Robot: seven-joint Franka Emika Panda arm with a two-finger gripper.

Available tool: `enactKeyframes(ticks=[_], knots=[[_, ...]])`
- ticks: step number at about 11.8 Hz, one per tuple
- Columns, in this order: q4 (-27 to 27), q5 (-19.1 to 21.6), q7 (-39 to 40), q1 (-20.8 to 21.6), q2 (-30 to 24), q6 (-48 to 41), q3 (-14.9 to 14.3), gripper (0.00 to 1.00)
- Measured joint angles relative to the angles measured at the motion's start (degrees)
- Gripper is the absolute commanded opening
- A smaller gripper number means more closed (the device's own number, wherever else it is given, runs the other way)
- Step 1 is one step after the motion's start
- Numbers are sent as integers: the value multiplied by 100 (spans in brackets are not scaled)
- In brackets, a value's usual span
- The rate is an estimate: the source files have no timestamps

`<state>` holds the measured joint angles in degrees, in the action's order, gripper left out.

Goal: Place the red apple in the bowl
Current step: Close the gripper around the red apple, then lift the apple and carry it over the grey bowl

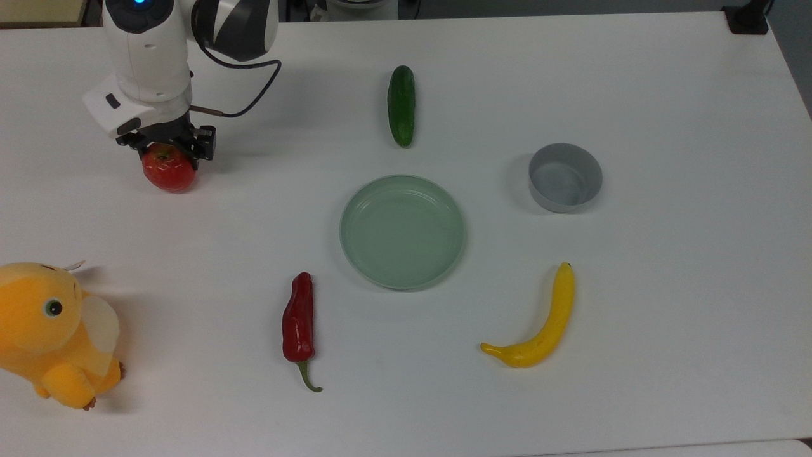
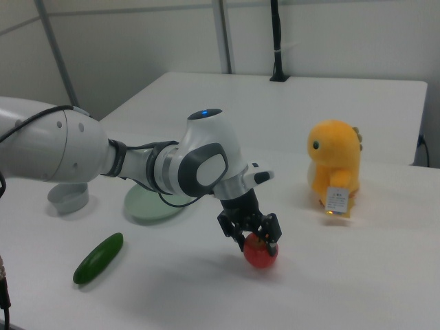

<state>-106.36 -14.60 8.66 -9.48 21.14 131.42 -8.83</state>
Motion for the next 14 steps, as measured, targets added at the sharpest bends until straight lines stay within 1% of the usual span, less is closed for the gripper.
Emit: enactKeyframes(ticks=[3, 4, 6, 7, 8, 9, 12, 13, 14], knots=[[34, -1, 1, 3, -1, 0, 35, 20], [84, -1, 1, 0, -24, 0, 154, 20], [134, 1, -144, 68, -210, -160, 552, 20], [144, 1, -368, 195, -346, -303, 729, 20], [150, 2, -630, 339, -489, -403, 901, 21], [153, 4, -929, 487, -637, -517, 1096, 26], [219, 7, -1841, 831, -851, -587, 1797, 26], [290, 7, -2100, 1017, -857, -587, 1957, 26], [346, 7, -2287, 1256, -858, -587, 2019, 26]])
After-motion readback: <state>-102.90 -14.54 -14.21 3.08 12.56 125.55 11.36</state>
